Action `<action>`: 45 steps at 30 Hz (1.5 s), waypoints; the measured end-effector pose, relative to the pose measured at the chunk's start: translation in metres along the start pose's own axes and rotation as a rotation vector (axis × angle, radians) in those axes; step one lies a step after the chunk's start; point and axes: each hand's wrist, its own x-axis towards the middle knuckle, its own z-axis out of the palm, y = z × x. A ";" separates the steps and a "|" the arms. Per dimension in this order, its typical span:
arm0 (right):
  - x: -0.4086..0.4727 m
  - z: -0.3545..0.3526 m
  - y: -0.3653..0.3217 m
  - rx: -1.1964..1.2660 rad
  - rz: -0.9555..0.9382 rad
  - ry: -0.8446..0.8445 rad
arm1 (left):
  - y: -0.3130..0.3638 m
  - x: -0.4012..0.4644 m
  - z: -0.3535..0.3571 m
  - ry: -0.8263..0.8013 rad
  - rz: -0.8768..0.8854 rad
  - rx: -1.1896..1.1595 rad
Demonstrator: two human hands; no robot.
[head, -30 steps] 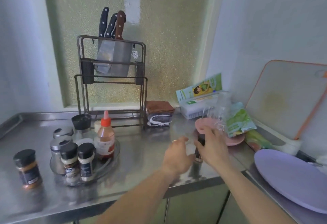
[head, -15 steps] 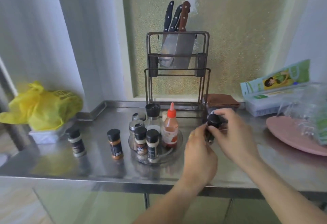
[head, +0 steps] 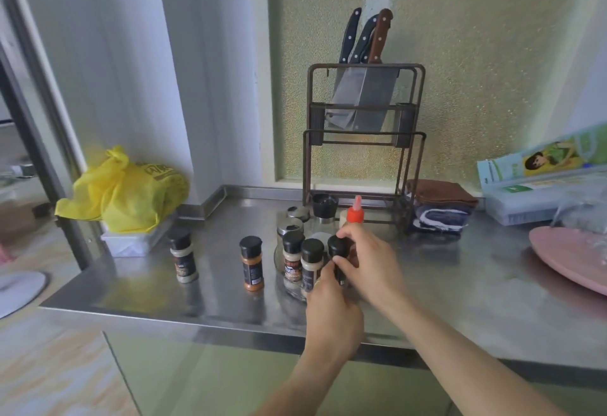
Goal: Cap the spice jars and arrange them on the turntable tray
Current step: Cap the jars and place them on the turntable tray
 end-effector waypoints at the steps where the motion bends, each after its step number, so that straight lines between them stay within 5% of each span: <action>1: -0.001 0.002 0.000 -0.013 0.001 -0.003 | -0.001 0.000 -0.001 -0.012 -0.002 0.007; 7: -0.004 0.000 -0.009 -0.071 -0.005 -0.012 | -0.010 0.000 -0.030 -0.021 -0.004 -0.005; 13: -0.008 -0.009 -0.064 -0.241 -0.117 0.138 | -0.032 0.029 -0.119 0.336 0.135 0.049; 17: 0.005 0.012 -0.122 -0.208 -0.296 0.023 | -0.065 0.072 -0.173 0.476 0.111 0.409; 25: 0.043 0.081 -0.161 -0.428 -0.275 -0.260 | -0.119 0.124 -0.213 0.149 -0.153 0.793; 34: 0.053 0.082 -0.152 -0.357 -0.210 -0.337 | -0.101 0.129 -0.221 0.159 -0.036 0.695; 40: 0.090 -0.009 -0.153 -0.178 -0.241 0.011 | -0.006 0.137 -0.218 0.302 0.203 0.363; 45: 0.124 -0.055 -0.122 -0.363 -0.113 -0.014 | 0.054 0.162 -0.181 0.127 0.387 0.210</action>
